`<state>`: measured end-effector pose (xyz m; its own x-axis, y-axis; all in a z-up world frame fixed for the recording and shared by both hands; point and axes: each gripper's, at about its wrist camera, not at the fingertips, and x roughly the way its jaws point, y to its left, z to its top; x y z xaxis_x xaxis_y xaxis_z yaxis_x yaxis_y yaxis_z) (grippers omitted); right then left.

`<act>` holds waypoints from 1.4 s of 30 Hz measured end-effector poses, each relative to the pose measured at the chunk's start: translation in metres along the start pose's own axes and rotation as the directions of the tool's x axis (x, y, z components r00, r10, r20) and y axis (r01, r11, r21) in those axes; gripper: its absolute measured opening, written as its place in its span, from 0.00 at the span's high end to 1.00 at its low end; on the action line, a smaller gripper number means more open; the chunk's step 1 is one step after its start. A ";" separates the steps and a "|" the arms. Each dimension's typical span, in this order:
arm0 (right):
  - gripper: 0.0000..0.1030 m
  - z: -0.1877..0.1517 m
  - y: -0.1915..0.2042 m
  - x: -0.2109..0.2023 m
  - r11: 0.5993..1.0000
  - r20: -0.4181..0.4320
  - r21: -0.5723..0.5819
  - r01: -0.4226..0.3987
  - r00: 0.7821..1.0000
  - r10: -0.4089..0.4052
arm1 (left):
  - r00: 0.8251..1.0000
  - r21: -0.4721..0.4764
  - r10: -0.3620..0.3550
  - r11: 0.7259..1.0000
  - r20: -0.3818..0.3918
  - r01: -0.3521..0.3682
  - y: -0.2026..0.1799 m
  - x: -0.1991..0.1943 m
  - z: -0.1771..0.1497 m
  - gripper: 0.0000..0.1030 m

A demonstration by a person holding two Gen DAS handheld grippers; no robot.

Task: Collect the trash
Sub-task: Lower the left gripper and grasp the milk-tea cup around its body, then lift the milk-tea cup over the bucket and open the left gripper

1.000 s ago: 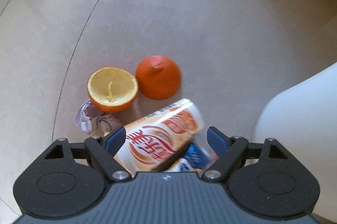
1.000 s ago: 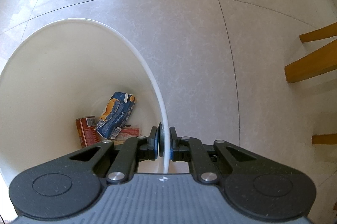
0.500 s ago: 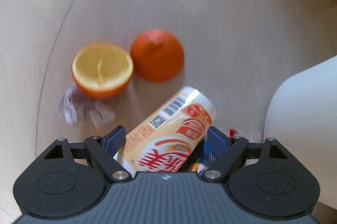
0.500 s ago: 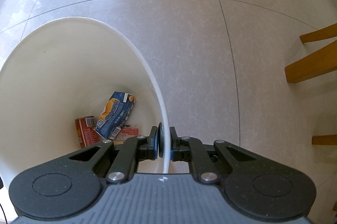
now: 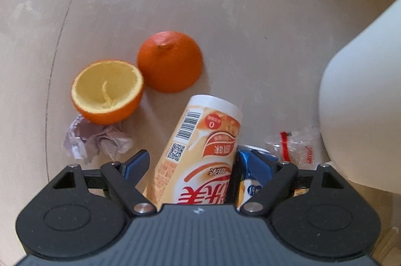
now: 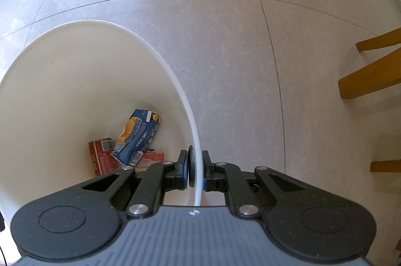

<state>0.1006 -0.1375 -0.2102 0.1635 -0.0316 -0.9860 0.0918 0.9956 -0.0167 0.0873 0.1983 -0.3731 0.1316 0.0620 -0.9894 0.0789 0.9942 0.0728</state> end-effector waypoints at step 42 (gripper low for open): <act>0.89 0.004 -0.002 0.008 1.000 -0.040 0.008 -0.006 0.999 0.007 | 0.995 0.274 0.092 0.959 -0.039 -0.078 -0.043 -0.143 0.048 0.33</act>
<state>0.1056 -0.1406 -0.2178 0.1243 -0.0214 -0.9920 0.0986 0.9951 -0.0091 0.1126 0.1427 -0.2286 0.0996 0.1567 -0.9826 0.3359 0.9243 0.1814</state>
